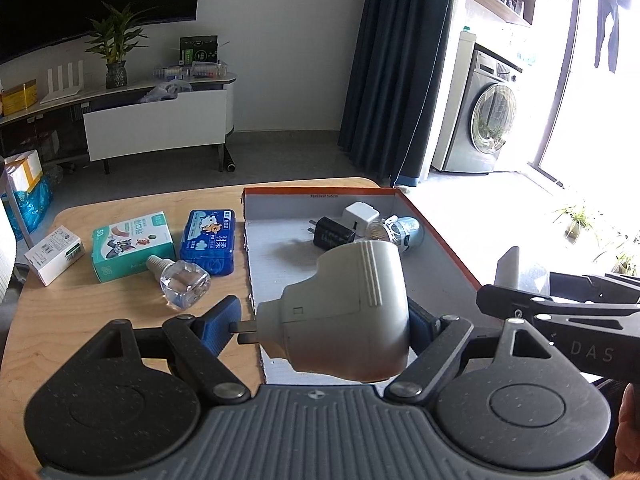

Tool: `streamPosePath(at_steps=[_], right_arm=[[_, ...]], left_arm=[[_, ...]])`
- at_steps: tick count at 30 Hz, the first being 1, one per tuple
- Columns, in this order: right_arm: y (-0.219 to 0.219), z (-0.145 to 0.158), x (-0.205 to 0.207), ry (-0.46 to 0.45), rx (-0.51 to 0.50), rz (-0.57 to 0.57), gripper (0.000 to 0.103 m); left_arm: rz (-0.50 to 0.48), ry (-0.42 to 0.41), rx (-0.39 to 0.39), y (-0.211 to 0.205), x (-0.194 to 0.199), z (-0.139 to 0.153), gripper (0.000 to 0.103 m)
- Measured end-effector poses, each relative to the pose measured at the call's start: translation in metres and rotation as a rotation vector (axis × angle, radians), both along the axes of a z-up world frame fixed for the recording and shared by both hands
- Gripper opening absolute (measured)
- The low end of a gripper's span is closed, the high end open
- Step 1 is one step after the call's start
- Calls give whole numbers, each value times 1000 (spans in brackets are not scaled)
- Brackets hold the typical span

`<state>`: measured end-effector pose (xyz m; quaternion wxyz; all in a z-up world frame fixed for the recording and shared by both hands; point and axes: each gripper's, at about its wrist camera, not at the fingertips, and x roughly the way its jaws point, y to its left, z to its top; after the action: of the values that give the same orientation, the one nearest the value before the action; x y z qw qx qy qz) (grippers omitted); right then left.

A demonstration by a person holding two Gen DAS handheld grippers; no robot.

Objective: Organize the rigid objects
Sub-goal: 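Carry the white adapter and white charger with both grippers over the box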

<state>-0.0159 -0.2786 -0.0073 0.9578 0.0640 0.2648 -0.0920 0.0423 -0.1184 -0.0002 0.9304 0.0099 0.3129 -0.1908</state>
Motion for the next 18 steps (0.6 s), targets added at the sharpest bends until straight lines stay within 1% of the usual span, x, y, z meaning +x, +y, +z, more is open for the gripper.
streamPosePath(at_steps=[10,18], right_arm=[[-13,0,-4,-13,7,-27,78],[-17,-1,1,-13,14,-34,78]], left_arm=[[-29,3,17,-14,1,-4,85],[-36,9,32,-21,4,-8,85]])
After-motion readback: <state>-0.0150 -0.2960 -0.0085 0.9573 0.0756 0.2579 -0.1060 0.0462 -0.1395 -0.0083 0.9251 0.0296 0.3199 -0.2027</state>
